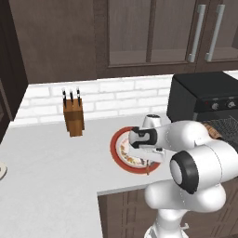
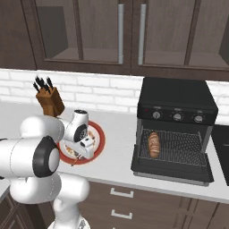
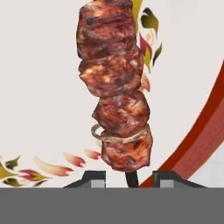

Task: Pick up the kebab skewer and baguette bread, and place them inside the toaster oven. Close the toaster oven door and start by setting the timer.

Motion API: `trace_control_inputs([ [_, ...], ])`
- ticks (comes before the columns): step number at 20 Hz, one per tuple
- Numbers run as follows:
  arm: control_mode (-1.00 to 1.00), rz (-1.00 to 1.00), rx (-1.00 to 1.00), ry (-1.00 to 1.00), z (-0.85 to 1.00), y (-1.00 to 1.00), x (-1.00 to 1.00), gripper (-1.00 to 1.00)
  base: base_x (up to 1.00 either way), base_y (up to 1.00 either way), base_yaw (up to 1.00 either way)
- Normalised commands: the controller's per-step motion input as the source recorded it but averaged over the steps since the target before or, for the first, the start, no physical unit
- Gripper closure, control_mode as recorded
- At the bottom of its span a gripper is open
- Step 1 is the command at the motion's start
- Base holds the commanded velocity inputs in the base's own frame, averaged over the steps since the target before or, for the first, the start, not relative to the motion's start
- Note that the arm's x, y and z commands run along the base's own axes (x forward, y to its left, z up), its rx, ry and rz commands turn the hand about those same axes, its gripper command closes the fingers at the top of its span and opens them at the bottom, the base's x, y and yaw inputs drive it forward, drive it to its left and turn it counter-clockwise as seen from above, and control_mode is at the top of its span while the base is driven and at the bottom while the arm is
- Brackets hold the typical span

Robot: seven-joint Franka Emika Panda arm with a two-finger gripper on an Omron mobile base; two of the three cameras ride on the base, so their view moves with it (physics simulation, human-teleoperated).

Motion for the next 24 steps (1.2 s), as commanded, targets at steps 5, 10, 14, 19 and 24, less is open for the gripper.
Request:
trace_control_inputs([
  [5, -1.00, 0.02, 0.00, 0.00, 0.26, -0.06, 0.00, 1.00, 0.00, 0.00, 0.00],
  [10, -1.00, 0.06, 0.00, 0.00, 0.66, -0.30, 0.00, 1.00, 0.00, 0.00, 0.00],
  [14, -1.00, 0.12, 0.00, 0.00, 0.76, -0.46, -0.10, 1.00, 0.00, 0.00, 0.00],
  [19, -1.00, 0.22, -0.03, -0.05, 0.60, -0.91, -0.45, 1.00, 0.00, 0.00, 0.00],
  [24, -1.00, 0.29, -0.03, -0.12, 0.47, -1.00, -0.57, 1.00, 0.00, 0.00, 0.00],
])
